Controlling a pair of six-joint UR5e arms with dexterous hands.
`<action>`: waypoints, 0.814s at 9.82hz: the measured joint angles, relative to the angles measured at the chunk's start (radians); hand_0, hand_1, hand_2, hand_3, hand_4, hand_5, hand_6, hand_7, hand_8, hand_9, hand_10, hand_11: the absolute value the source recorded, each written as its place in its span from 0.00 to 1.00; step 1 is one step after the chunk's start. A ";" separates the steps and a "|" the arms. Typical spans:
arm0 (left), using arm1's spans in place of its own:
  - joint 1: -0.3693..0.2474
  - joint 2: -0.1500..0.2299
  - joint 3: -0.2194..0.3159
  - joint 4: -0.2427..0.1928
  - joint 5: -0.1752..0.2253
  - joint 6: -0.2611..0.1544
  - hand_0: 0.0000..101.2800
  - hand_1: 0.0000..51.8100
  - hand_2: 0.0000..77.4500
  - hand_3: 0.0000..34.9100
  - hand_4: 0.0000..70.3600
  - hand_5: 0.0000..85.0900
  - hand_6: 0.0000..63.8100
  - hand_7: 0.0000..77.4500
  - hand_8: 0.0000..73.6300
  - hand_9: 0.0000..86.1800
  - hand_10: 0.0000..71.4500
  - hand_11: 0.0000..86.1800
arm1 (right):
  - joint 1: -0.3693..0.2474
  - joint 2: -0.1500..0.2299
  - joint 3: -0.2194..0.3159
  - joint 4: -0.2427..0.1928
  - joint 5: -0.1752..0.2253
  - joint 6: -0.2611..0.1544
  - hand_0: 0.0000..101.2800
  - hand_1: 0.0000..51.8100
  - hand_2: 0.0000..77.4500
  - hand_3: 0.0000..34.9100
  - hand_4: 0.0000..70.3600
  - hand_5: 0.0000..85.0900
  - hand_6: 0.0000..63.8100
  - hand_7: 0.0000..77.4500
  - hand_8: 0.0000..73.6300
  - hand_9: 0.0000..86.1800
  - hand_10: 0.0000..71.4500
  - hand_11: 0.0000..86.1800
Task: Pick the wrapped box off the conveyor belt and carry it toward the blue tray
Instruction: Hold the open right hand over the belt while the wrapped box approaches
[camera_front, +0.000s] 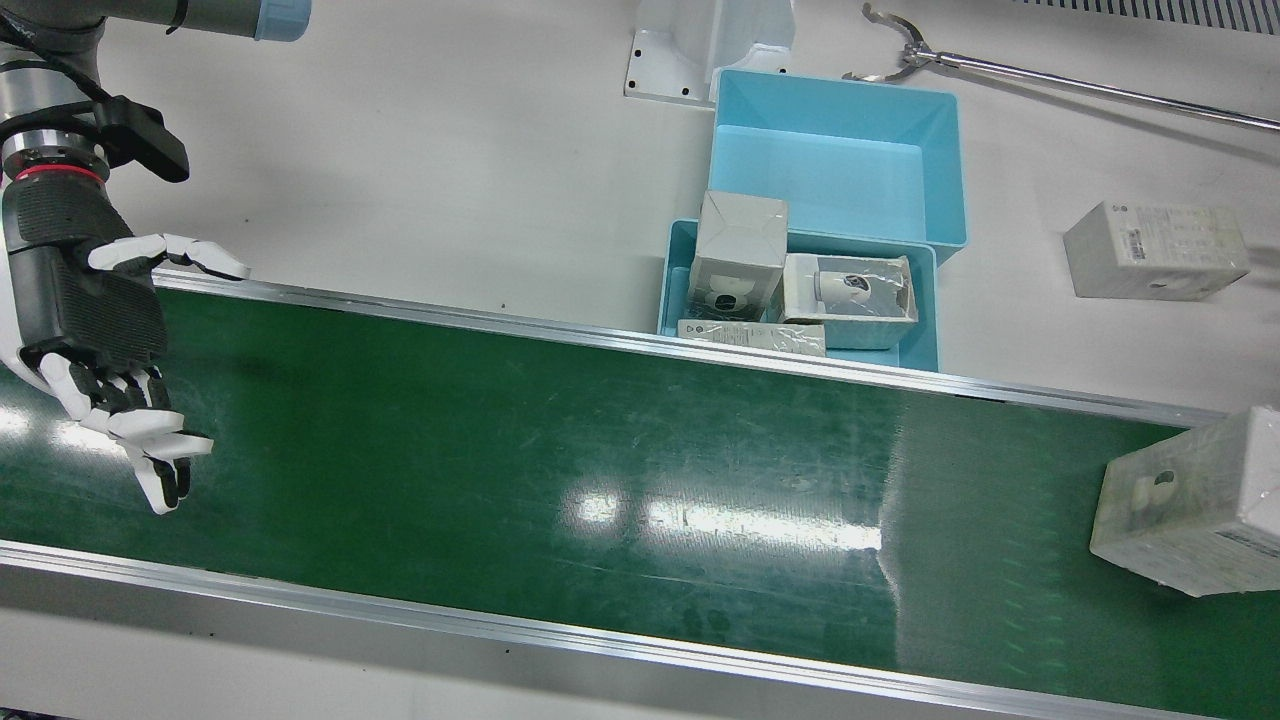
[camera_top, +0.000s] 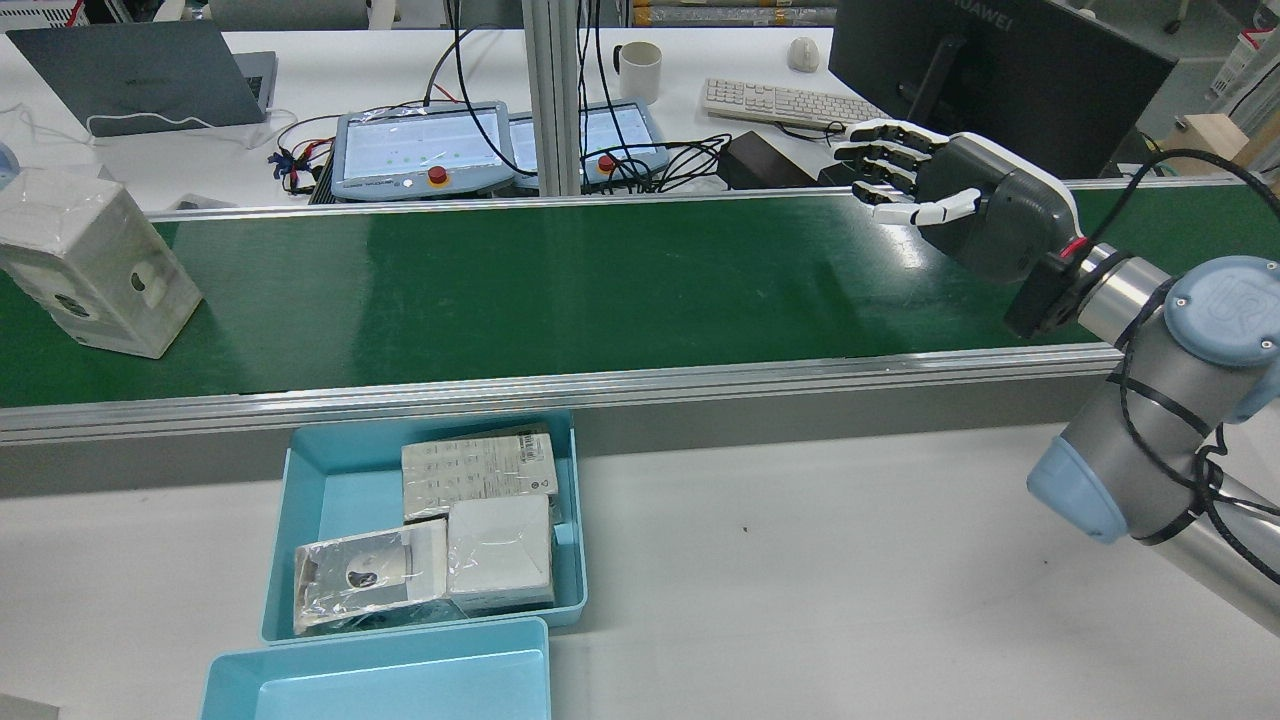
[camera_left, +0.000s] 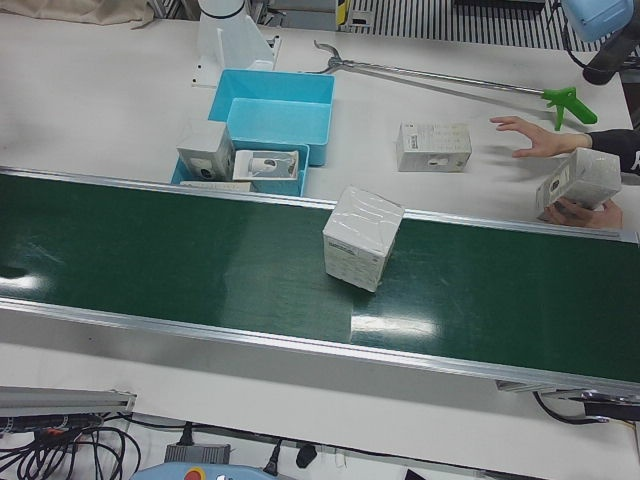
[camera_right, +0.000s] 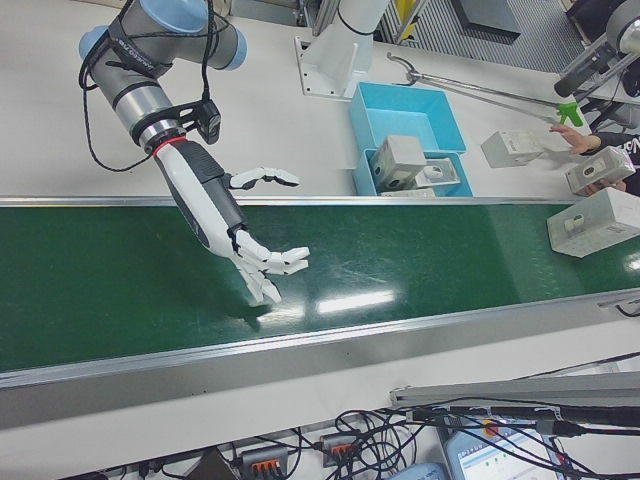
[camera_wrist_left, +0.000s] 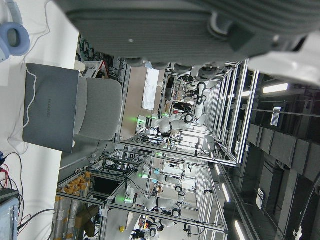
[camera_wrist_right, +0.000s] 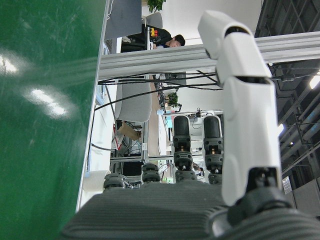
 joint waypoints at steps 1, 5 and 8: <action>0.000 0.000 0.000 0.000 0.000 0.000 0.00 0.00 0.01 0.00 0.00 0.01 0.00 0.00 0.01 0.00 0.00 0.00 | -0.002 -0.001 -0.002 0.002 0.000 -0.001 0.49 0.36 0.31 0.39 0.20 0.36 0.12 0.34 0.04 0.09 0.02 0.04; 0.000 0.000 0.000 0.000 0.000 0.000 0.00 0.00 0.01 0.00 0.00 0.01 0.00 0.00 0.00 0.00 0.01 0.00 | -0.012 -0.004 -0.009 0.003 -0.008 0.003 0.49 0.36 0.29 0.39 0.19 0.35 0.12 0.32 0.02 0.09 0.02 0.04; 0.000 0.000 0.000 0.000 0.000 0.000 0.00 0.00 0.01 0.00 0.00 0.01 0.00 0.00 0.01 0.00 0.01 0.00 | -0.011 -0.018 -0.009 0.007 -0.010 0.009 0.49 0.36 0.27 0.34 0.15 0.34 0.09 0.28 0.02 0.06 0.02 0.04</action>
